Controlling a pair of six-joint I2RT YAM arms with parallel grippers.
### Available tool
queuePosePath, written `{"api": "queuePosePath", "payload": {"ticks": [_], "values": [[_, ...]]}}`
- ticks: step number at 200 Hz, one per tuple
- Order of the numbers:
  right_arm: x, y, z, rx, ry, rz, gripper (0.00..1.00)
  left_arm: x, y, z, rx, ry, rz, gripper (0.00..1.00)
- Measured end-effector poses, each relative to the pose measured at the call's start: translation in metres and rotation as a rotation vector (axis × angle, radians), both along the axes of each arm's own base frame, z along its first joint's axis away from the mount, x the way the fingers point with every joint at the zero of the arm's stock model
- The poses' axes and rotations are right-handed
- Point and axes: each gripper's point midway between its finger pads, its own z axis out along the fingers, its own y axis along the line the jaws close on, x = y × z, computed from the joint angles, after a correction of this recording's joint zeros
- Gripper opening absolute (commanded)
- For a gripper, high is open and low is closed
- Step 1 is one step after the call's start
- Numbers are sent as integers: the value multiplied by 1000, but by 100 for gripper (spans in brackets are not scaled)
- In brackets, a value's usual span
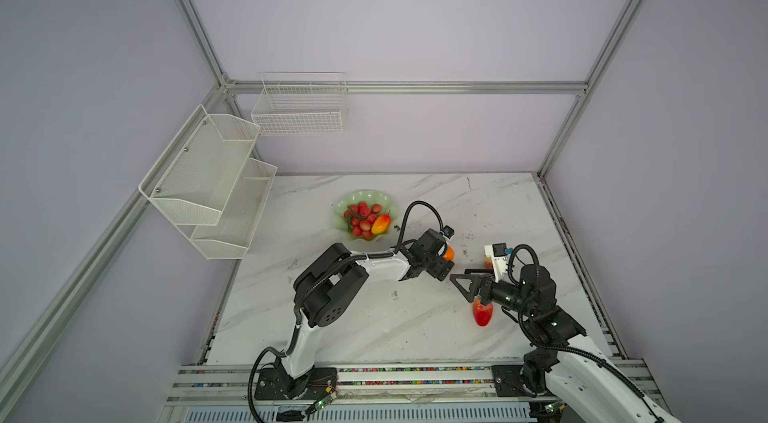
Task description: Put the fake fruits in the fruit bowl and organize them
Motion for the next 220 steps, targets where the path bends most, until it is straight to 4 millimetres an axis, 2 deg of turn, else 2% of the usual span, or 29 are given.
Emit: {"api": "queuePosePath", "payload": {"ticks": [31,68,91,115,149,174,203,220], "values": [[-1,-1,3,5,-11,-4,97,6,-7,-13,10,8,0,90],[-2,-2,6,9,-24,-11,97,17,-14,-9,-6,-24,14,86],[-1,-3,5,6,-21,-15,97,22,-17,-9,-16,-44,23,76],[0,-3,1,0,-6,-16,97,24,-18,-12,-13,-50,27,59],[1,-2,-6,-11,17,-18,97,26,-17,-8,-21,-64,36,56],[4,-2,-13,-25,43,-22,97,26,-7,21,-41,-113,65,56],[14,2,-21,-42,80,-23,97,25,19,85,-90,-195,121,56],[23,7,-22,-51,95,-13,97,31,45,125,-120,-247,180,56]]}}
